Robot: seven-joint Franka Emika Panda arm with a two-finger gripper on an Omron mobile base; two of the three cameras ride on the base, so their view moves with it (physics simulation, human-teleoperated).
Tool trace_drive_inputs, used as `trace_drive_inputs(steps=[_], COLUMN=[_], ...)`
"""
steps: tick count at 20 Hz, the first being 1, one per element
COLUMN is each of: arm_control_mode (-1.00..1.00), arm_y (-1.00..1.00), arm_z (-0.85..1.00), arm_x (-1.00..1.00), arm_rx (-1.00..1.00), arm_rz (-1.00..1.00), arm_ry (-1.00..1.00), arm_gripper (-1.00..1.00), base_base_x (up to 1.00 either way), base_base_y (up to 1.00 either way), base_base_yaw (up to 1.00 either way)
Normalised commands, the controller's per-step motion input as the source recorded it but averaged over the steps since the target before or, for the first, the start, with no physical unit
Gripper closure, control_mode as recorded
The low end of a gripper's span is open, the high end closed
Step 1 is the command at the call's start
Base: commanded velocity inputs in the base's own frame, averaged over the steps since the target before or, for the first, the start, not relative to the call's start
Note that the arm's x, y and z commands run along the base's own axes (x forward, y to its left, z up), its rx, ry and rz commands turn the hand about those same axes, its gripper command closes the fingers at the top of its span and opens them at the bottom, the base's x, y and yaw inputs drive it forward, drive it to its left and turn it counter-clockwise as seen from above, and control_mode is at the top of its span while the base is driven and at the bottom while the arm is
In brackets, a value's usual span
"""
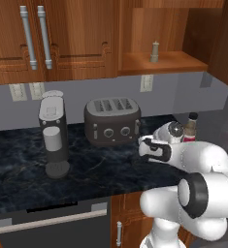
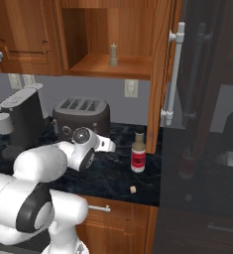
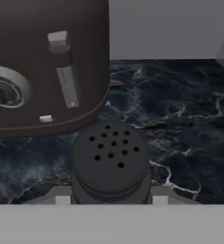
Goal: There are various items on the counter. Only move the condiments/shakers into the cabinet.
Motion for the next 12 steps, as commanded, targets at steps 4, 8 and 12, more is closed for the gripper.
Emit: trace_drive_inputs(steps=[4,8,12], arm_control_mode=[-1.0,-1.0,-1.0], arm_y=[0.0,0.0,0.03], arm_z=[1.0,1.0,1.0], arm_x=[-0.41,-0.28,-0.08], arm_rx=[0.0,0.0,0.0], arm_rz=[-0.02,-0.06,-0.01], arm_ry=[-0.19,-0.1,0.0], arm_gripper=[1.0,1.0,1.0], base_base_x=[0.0,0.0,0.0], base_base_y=[0.0,0.0,0.0], base_base_yaw=[0.0,0.0,0.0])
